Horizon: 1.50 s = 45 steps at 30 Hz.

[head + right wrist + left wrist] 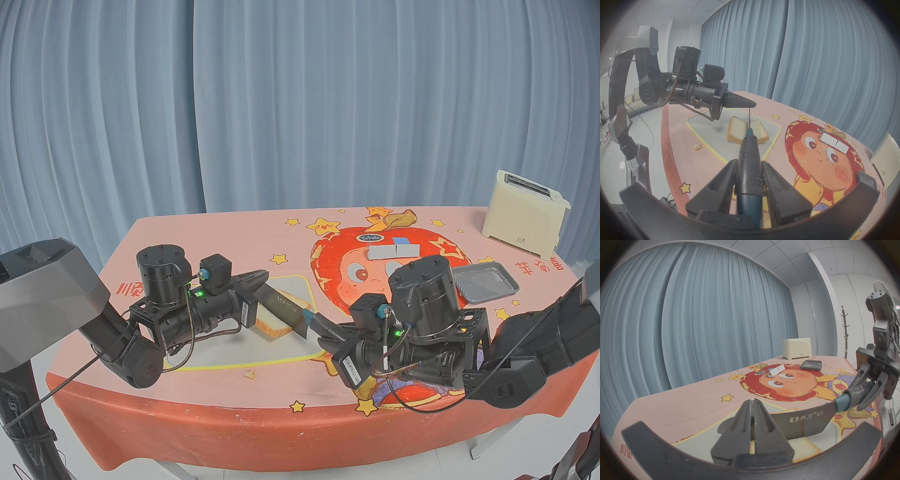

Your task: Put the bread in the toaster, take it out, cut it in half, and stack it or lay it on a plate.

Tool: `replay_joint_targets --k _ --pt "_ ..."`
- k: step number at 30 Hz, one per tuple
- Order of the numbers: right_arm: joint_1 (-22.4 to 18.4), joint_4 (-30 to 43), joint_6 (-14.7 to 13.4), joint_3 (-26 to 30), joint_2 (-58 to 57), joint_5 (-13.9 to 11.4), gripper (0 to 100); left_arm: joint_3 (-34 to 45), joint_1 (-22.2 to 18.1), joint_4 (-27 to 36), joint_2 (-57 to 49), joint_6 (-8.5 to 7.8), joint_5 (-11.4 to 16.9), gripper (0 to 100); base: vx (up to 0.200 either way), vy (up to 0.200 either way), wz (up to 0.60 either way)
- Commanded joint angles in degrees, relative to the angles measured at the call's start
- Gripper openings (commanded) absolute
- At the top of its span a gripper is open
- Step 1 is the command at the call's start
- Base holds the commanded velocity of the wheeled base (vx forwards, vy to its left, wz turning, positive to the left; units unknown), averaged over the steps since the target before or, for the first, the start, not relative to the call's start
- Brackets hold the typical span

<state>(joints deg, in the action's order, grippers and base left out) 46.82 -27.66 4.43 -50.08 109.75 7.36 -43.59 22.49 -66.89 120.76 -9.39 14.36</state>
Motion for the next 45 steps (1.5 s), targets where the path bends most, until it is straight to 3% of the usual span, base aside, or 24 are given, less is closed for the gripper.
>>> replay_joint_targets --k 1,15,27,36,45 --pt "0.02 -0.03 0.06 0.42 0.11 0.02 0 -0.09 0.01 0.44 0.79 -0.02 -0.03 0 0.000 0.000 0.00" --pt "0.02 0.15 0.06 -0.90 -0.50 0.20 0 -0.35 -0.17 0.80 0.27 0.07 -0.03 0 0.000 0.000 0.00" --pt "0.29 -0.03 0.06 1.48 0.46 0.20 0 0.35 -0.43 1.06 0.35 0.07 0.05 0 0.000 0.000 0.00" --pt "0.02 0.15 0.15 -0.90 0.02 0.20 0 -0.18 -0.43 1.06 0.27 0.07 -0.03 0 0.000 0.000 0.00" --pt "0.20 -0.64 0.06 1.74 1.43 0.20 0 -0.26 -0.43 1.24 0.18 0.16 -0.03 0 0.000 0.000 0.00"
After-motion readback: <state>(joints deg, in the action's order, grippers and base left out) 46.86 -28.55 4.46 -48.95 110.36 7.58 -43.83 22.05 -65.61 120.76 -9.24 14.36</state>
